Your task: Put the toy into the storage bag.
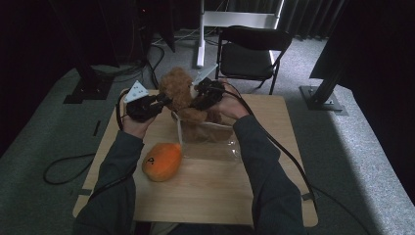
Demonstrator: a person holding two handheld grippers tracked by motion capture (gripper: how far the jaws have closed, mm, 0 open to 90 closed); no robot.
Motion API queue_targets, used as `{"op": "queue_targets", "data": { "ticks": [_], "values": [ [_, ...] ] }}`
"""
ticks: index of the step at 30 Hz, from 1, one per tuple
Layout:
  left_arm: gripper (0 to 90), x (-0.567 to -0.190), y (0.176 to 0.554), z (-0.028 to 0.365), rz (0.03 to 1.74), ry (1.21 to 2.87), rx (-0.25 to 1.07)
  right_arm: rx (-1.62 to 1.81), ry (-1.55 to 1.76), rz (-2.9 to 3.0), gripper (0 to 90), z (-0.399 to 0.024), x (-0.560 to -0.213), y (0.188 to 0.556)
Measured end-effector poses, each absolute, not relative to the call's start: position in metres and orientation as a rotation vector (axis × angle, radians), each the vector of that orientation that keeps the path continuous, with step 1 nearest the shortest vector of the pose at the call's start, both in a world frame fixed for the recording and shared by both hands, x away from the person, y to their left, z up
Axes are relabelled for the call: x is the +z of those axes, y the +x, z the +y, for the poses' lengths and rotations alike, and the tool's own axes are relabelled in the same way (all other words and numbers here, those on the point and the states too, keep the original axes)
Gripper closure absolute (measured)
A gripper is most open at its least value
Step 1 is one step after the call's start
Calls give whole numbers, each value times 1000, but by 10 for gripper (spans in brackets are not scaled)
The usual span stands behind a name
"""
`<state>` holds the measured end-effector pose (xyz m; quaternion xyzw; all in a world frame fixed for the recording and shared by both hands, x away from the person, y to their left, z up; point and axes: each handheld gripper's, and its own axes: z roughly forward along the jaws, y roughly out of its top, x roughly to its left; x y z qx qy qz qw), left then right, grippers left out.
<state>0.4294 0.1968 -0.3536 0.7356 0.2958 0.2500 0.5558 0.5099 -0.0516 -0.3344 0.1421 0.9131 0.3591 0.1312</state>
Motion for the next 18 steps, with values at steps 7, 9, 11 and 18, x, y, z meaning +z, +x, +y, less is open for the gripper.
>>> {"op": "queue_targets", "data": {
  "ticks": [7,9,11,18],
  "values": [
    [900,-354,429,197,691,1745,596,1046,427,2647,358,-52,-336,511],
    [900,-354,428,197,683,1749,599,1052,433,2649,357,-54,-337,512],
    [900,-353,427,196,676,1754,601,1050,441,2653,357,-55,-337,513],
    [900,-355,427,194,672,1764,615,1095,469,2616,334,-68,-331,513]
  ]
}}
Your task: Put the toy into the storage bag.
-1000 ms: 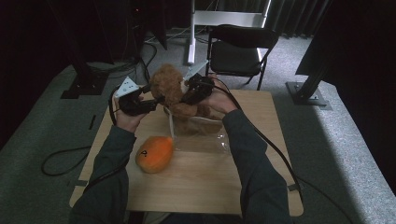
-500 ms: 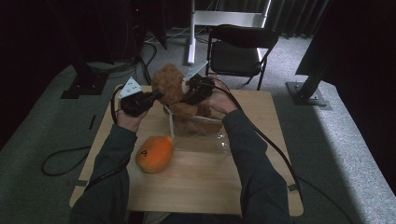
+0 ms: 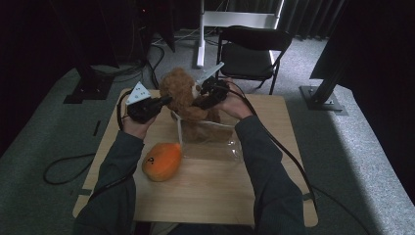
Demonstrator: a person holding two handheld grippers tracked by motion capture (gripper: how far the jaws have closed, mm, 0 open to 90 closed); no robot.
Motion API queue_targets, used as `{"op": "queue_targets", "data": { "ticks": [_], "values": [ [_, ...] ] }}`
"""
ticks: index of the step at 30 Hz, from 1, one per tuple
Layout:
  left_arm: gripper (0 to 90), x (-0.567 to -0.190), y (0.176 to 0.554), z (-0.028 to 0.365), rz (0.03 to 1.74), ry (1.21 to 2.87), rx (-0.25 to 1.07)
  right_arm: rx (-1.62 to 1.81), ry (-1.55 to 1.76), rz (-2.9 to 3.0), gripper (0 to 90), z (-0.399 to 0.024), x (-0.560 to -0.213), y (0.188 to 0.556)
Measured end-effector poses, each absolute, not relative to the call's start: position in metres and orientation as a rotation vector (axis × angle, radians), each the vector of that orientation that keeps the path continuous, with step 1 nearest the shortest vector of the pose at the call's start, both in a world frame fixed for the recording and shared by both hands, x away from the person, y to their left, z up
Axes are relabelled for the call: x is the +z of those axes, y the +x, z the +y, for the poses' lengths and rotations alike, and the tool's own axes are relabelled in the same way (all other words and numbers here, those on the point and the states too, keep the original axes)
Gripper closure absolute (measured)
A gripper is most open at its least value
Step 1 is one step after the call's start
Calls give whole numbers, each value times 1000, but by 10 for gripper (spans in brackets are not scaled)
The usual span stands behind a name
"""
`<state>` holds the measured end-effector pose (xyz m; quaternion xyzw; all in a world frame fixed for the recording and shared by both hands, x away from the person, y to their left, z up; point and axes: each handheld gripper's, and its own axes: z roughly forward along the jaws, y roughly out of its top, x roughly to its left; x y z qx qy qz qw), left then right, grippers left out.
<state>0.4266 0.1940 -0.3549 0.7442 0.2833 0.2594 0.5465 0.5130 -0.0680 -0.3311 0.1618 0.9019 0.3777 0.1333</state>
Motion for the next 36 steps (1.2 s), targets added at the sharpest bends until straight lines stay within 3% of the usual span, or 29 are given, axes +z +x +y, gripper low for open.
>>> {"op": "queue_targets", "data": {
  "ticks": [28,36],
  "values": [
    [900,-364,419,184,639,1809,614,1303,499,2457,364,-73,-310,507],
    [900,-373,417,180,630,1830,600,1330,497,2445,470,-72,-307,504]
  ]
}}
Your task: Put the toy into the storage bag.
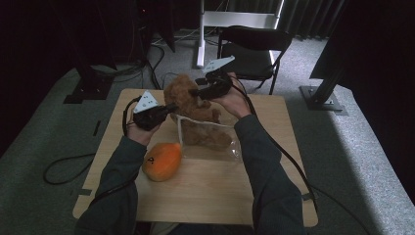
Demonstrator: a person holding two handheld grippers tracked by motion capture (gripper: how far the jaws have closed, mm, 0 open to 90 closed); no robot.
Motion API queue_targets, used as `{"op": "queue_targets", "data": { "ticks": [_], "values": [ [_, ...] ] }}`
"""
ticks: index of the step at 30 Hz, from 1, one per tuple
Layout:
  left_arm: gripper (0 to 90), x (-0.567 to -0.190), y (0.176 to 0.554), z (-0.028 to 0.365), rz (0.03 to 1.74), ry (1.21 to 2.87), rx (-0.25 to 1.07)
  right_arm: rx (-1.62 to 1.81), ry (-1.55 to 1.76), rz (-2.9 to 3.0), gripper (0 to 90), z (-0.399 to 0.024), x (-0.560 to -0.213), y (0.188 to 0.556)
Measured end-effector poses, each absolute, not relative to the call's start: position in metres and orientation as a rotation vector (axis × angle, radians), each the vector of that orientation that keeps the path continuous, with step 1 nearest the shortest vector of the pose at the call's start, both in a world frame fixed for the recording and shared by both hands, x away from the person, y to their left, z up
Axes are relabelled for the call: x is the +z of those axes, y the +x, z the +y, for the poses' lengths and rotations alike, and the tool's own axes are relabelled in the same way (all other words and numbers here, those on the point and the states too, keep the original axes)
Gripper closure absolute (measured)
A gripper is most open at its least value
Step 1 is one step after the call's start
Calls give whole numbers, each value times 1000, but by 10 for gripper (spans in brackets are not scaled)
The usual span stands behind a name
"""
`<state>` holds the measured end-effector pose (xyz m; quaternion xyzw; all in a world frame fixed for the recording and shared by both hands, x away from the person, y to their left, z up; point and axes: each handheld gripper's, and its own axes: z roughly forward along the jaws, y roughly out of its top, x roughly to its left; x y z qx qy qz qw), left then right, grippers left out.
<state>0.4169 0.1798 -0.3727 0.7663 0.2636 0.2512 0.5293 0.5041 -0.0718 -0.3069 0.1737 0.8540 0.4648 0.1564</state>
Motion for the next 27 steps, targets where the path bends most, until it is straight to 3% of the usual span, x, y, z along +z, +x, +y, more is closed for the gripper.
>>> {"op": "queue_targets", "data": {
  "ticks": [18,22,27],
  "values": [
    [900,-384,414,178,628,1865,597,1192,491,2570,528,-67,-331,506],
    [766,-385,414,183,640,1854,590,1200,502,2579,537,-68,-334,506],
    [689,-390,414,189,667,1845,587,1194,493,2606,556,-69,-338,505]
  ]
}}
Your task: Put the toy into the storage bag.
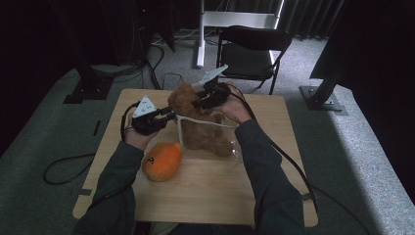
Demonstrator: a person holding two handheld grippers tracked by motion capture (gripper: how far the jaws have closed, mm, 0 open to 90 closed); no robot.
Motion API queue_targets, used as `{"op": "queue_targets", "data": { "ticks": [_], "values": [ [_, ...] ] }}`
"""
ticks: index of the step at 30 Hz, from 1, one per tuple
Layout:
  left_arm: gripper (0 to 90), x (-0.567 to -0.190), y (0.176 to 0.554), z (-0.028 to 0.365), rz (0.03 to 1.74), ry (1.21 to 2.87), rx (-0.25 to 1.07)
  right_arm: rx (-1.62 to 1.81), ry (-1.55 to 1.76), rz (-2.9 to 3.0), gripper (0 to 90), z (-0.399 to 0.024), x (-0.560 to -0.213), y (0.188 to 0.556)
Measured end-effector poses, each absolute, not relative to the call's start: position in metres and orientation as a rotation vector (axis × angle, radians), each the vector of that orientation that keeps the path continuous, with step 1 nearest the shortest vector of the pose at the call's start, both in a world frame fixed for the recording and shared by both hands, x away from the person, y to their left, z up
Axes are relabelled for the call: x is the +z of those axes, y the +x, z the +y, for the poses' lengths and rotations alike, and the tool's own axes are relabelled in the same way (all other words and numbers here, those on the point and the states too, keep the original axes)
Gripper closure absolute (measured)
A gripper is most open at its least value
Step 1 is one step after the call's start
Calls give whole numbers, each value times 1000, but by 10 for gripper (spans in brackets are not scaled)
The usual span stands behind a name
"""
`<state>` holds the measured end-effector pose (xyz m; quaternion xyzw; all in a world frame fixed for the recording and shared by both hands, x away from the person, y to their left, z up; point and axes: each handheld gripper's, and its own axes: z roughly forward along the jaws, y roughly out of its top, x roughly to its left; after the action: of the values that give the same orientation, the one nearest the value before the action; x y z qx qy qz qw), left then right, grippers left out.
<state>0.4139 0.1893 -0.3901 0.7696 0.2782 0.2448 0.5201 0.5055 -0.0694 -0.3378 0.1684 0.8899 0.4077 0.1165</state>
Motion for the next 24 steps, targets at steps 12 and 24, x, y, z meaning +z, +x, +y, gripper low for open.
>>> {"op": "queue_targets", "data": {
  "ticks": [12,24],
  "values": [
    [604,-393,412,211,741,1783,586,1129,495,2637,603,-67,-348,504],
    [529,-418,408,230,829,1795,548,1167,539,2529,513,-85,-335,487]
  ]
}}
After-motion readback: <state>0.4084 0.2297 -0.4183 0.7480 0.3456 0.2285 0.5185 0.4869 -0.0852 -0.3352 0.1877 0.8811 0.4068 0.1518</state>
